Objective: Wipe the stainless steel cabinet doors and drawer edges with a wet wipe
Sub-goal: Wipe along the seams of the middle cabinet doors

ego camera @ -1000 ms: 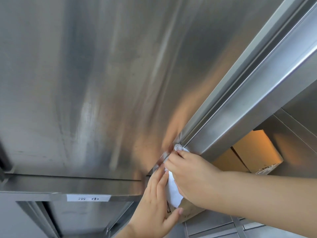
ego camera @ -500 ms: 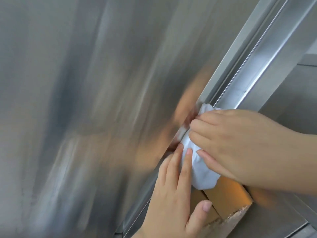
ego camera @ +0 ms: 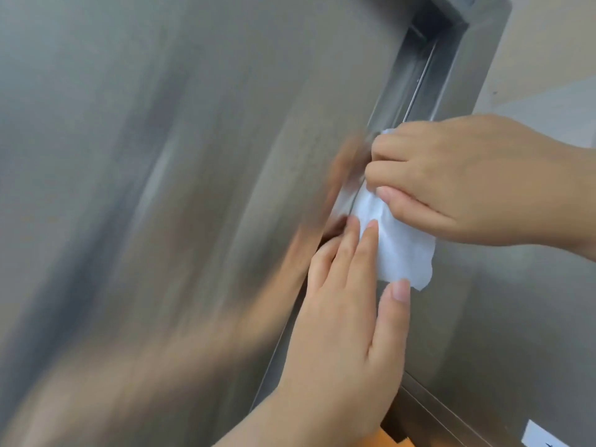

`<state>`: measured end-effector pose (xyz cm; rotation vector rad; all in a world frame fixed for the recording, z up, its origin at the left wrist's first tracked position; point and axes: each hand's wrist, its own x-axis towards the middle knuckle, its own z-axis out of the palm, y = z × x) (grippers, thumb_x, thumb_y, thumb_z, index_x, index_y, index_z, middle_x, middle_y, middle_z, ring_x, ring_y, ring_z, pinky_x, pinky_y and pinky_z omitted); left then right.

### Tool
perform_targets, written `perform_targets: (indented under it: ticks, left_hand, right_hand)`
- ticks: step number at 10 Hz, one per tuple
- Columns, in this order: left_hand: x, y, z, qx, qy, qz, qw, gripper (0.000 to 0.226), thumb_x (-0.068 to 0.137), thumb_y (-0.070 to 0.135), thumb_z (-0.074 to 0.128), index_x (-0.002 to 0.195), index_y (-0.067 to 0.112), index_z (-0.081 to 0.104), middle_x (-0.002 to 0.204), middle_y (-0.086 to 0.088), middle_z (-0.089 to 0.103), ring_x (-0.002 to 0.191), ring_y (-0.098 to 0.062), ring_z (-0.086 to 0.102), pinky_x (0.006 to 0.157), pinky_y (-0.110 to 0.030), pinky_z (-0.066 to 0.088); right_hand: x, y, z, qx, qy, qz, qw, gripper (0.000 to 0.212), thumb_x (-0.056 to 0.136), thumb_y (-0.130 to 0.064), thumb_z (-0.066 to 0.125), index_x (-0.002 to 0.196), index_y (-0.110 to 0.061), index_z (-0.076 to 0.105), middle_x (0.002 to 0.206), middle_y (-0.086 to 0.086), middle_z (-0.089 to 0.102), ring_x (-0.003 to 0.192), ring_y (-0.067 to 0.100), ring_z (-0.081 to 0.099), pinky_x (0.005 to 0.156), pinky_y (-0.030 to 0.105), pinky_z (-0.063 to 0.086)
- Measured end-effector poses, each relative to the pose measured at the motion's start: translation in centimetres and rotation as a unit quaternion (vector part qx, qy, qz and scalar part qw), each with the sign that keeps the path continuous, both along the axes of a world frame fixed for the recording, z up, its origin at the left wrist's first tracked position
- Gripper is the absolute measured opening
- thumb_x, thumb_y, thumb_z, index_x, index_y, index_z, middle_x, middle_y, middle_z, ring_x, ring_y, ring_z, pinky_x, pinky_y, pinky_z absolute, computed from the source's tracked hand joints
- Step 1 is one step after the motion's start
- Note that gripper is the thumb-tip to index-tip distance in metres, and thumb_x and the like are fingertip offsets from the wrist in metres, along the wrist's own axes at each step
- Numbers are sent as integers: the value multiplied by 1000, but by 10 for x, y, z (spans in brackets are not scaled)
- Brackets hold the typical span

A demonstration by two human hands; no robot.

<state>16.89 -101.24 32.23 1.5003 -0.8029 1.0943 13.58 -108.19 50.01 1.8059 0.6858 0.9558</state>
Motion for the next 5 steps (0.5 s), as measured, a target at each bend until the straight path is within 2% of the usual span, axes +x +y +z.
perform_targets:
  ticks: [1,2,3,4,5]
  left_hand:
    - [-3,-3,43,7,-11,20,1000,72,84,58,-2,150,30,7,156,23,2,138,10,-9,113,-17,2]
    - [4,-7,63,21,-6,31,999,75,82,60,-4,151,31,3,155,23,0,138,10,-11,114,-19,2]
    - [5,-7,89,36,-16,40,998,68,89,56,1,151,28,4,157,19,2,140,4,-8,116,-25,6]
    - [6,-6,106,42,-18,30,999,65,92,53,1,151,26,6,157,16,4,141,2,-6,116,-26,7]
    - [4,-1,115,38,-34,23,998,64,92,49,3,151,26,13,156,18,10,140,6,-1,114,-21,7]
  right_hand:
    - [-2,-4,22,13,-71,4,997,24,93,-25,36,100,-19,58,92,5,57,85,30,52,74,44,40]
    - [-5,-4,44,-4,-101,-11,995,30,94,-29,26,95,-18,53,91,2,53,84,26,51,67,39,40]
    - [-10,-4,60,-11,-107,-18,994,33,91,-36,15,85,-18,42,85,-4,40,74,19,43,57,33,34]
    - [-11,-2,71,-1,-134,-33,990,34,89,-37,14,87,-18,42,86,-4,37,70,19,41,56,33,32]
    - [-12,2,75,-6,-135,-47,990,30,88,-38,11,83,-18,34,82,-5,30,69,17,37,55,32,31]
